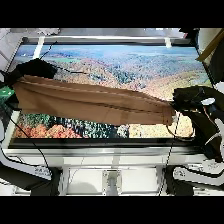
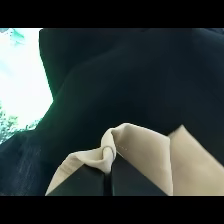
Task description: Fold the clothes and pants, and hang the long-sleeved shirts on hangers.
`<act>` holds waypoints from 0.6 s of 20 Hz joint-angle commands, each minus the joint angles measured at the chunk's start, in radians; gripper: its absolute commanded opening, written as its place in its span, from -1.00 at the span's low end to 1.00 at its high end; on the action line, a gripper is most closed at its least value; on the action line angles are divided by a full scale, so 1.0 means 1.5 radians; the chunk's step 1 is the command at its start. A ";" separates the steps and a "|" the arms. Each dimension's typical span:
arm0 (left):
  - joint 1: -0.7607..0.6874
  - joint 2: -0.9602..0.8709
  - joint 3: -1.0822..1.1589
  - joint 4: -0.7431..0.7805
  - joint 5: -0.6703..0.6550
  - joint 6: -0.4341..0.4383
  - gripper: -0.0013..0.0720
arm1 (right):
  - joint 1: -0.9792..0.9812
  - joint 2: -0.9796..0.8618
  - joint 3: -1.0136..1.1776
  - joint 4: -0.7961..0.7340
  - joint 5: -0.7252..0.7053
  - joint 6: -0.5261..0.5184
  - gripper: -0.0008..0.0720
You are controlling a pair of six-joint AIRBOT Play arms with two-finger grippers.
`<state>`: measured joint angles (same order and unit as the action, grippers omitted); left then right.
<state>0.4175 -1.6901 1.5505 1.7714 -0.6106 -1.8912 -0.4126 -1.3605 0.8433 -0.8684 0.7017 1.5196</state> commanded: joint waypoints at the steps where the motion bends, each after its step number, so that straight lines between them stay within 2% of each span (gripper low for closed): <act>1: -0.007 -0.019 0.011 0.027 0.034 -0.042 -0.94 | 0.002 -0.005 0.000 0.015 -0.042 0.046 -0.90; 2: -0.009 -0.019 0.011 0.022 0.034 -0.043 -0.93 | 0.004 -0.005 0.000 0.025 -0.042 0.044 -0.89; 3: -0.013 -0.019 0.011 0.020 0.033 -0.043 -0.82 | 0.008 -0.005 0.003 0.026 -0.042 0.041 -0.88; 4: -0.020 -0.014 0.011 0.021 0.030 -0.043 -0.12 | 0.012 -0.005 0.012 0.026 -0.039 0.033 -0.65; 5: -0.025 -0.005 0.011 0.021 0.030 -0.043 0.87 | 0.013 -0.005 0.030 0.026 -0.027 0.018 -0.03; 6: -0.029 0.015 0.012 0.021 0.030 -0.040 0.95 | 0.013 -0.005 0.061 0.023 0.001 0.004 0.29; 8: -0.032 0.074 0.012 0.020 0.031 -0.038 0.95 | 0.002 -0.005 0.141 -0.023 0.091 -0.018 0.29; 10: -0.045 0.148 0.012 0.021 0.030 -0.036 0.94 | -0.011 -0.005 0.225 -0.118 0.200 -0.043 0.27; 12: -0.083 0.212 0.012 0.008 0.014 0.026 0.95 | -0.024 -0.005 0.295 -0.231 0.299 -0.057 0.26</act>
<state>0.3412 -1.4925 1.5677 1.8011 -0.5682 -1.9308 -0.4267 -1.3674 1.1423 -1.0050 0.9222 1.4796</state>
